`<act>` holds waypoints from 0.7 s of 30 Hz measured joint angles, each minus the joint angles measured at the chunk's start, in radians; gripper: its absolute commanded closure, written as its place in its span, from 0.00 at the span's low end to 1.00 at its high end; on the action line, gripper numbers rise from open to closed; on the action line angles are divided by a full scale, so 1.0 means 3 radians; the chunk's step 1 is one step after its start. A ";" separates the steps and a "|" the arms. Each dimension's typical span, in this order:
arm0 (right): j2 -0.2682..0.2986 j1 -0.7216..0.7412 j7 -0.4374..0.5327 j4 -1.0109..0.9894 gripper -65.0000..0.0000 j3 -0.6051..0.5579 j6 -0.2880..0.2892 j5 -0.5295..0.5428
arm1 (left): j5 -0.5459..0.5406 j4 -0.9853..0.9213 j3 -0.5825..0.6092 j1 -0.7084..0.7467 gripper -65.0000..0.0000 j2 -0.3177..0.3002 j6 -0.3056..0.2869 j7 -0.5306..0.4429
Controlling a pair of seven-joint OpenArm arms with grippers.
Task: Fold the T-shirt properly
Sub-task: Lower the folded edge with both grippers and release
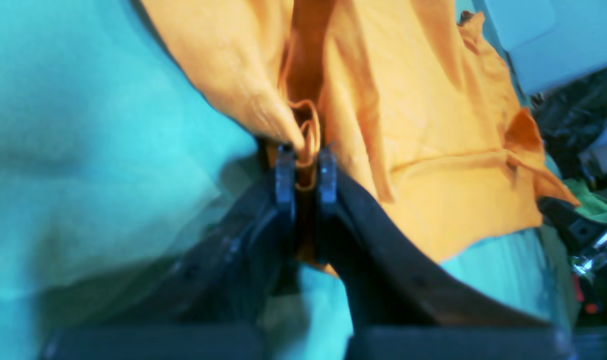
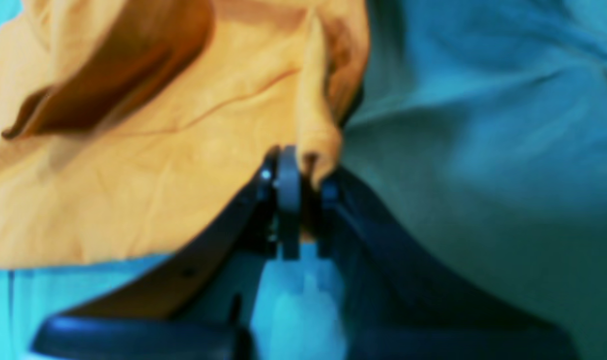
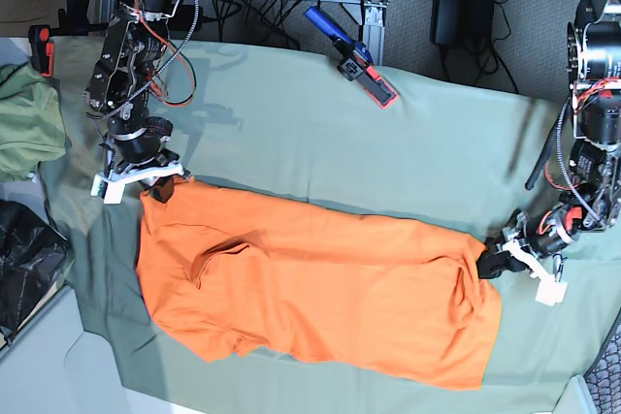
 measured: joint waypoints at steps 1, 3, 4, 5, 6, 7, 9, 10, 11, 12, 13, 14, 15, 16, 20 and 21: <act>0.0003 -0.0001 -0.0074 0.0000 1.00 0.0000 0.0000 0.0053 | -0.0058 0.0020 0.0003 0.0001 1.00 -0.0036 0.0000 0.0121; 0.0038 -0.0013 -0.0203 0.0001 1.00 0.0001 0.0000 0.0248 | -0.0160 0.0120 0.0008 0.0041 1.00 -0.0121 0.0001 0.0286; 0.0062 -0.0031 -0.0256 0.0011 1.00 0.0019 0.0001 0.0337 | -0.0206 0.0197 0.0009 0.0081 1.00 -0.0169 0.0003 0.0315; 0.0081 -0.0058 -0.0313 0.0042 1.00 0.0036 0.0003 0.0448 | -0.0231 0.0286 0.0009 0.0123 1.00 -0.0217 0.0003 0.0356; 0.0104 -0.0092 -0.0347 0.0074 1.00 0.0060 0.0004 0.0533 | -0.0225 0.0389 0.0009 0.0163 1.00 -0.0256 0.0003 0.0399; 0.0134 -0.0125 -0.0417 0.0109 1.00 0.0076 0.0010 0.0610 | -0.0242 0.0497 0.0009 0.0210 1.00 -0.0291 0.0003 0.0427; 0.0217 -0.0177 -0.0593 0.0192 1.00 0.0094 0.0015 0.0730 | -0.0268 0.0699 0.0013 0.0310 1.00 -0.0361 0.0003 0.0436; 0.0254 -0.0187 -0.0679 0.0226 1.00 0.0095 0.0017 0.0763 | -0.0280 0.0781 0.0015 0.0357 1.00 -0.0397 0.0003 0.0440; 0.0298 -0.0187 -0.0762 0.0262 1.00 0.0095 0.0017 0.0793 | -0.0294 0.0857 0.0017 0.0409 1.00 -0.0437 0.0001 0.0450; 0.0327 -0.0183 -0.0842 0.0284 1.00 0.0095 0.0018 0.0835 | -0.0291 0.0935 0.0017 0.0464 1.00 -0.0476 0.0001 0.0453; 0.0361 -0.0183 -0.0890 0.0295 1.00 0.0094 0.0018 0.0872 | -0.0291 0.0996 0.0017 0.0519 1.00 -0.0511 0.0001 0.0451; 0.0390 -0.0184 -0.0947 0.0308 1.00 0.0094 0.0020 0.0903 | -0.0295 0.1063 0.0018 0.0576 1.00 -0.0547 0.0001 0.0453; 0.0415 -0.0186 -0.0992 0.0310 1.00 0.0094 0.0020 0.0917 | -0.0298 0.1130 0.0018 0.0637 1.00 -0.0585 0.0001 0.0464; 0.0448 -0.0206 -0.1012 0.0312 1.00 0.0094 0.0022 0.0931 | -0.0313 0.1195 0.0019 0.0699 1.00 -0.0624 0.0001 0.0477; 0.0530 -0.0295 -0.1064 0.0328 1.00 0.0100 0.0032 0.1026 | -0.0343 0.1397 0.0020 0.0936 1.00 -0.0754 0.0000 0.0478; 0.0546 -0.0336 -0.1063 0.0334 1.00 0.0107 0.0034 0.1038 | -0.0342 0.1443 0.0022 0.0987 1.00 -0.0783 0.0000 0.0484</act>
